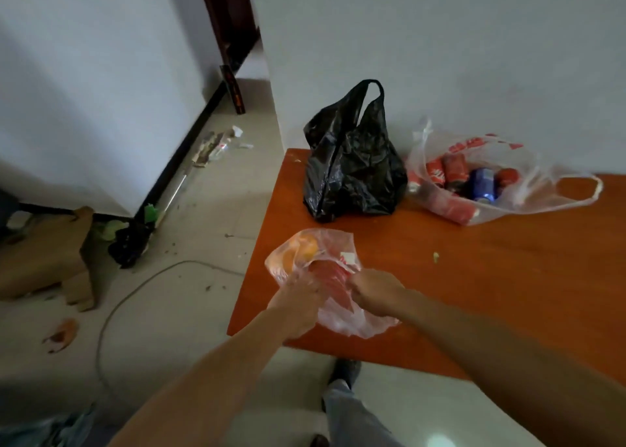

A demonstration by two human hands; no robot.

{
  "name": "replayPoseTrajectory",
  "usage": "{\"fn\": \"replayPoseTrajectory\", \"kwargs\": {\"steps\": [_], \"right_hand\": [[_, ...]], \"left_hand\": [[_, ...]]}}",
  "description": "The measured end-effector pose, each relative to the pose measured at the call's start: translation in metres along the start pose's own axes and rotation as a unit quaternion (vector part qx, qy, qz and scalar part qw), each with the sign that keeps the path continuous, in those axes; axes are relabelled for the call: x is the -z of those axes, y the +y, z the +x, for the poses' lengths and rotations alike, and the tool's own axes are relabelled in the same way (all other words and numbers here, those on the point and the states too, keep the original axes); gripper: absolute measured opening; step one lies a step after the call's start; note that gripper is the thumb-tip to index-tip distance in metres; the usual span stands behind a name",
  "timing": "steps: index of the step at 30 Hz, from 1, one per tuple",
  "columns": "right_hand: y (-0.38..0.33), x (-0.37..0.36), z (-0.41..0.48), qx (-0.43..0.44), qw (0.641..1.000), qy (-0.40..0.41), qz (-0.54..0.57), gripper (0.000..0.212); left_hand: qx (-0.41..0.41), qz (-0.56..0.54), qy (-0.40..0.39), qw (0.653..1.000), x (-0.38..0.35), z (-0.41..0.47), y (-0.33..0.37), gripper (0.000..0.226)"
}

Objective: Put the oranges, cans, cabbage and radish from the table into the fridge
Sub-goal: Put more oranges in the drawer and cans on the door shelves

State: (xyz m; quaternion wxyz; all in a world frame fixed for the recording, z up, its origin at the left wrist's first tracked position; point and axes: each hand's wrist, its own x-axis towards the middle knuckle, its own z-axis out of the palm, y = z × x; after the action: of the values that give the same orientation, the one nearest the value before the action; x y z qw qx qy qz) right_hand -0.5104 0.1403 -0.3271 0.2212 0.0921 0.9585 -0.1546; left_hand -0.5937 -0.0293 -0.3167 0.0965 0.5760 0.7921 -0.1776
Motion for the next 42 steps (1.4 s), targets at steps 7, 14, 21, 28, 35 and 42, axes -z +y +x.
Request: {"fn": "replayPoseTrajectory", "kwargs": {"steps": [7,14,21,28,35,42], "right_hand": [[-0.004,0.013,0.103,0.052,0.997,0.040,0.039,0.047],[-0.022,0.025,0.175,0.079,0.996,0.022,-0.044,0.086],[-0.011,0.008,0.197,0.039,0.999,0.002,0.000,0.092],[0.002,0.026,0.186,-0.090,0.967,-0.050,0.232,0.074],[-0.011,0.031,0.165,-0.115,0.982,0.136,0.061,0.041],[-0.043,0.015,0.176,-0.126,0.989,0.055,0.049,0.063]], "left_hand": [[0.076,-0.016,-0.087,0.993,-0.024,0.021,-0.061,0.030],[0.215,-0.207,-0.063,0.952,-0.035,0.045,-0.115,0.043],[0.208,-0.274,-0.087,0.935,-0.066,0.076,-0.144,0.078],[0.120,-0.386,-0.069,0.912,-0.084,0.091,-0.162,0.086],[0.060,-0.437,-0.080,0.894,-0.093,0.094,-0.184,0.072],[-0.032,-0.358,-0.100,0.928,-0.096,0.092,-0.194,0.084]]}}
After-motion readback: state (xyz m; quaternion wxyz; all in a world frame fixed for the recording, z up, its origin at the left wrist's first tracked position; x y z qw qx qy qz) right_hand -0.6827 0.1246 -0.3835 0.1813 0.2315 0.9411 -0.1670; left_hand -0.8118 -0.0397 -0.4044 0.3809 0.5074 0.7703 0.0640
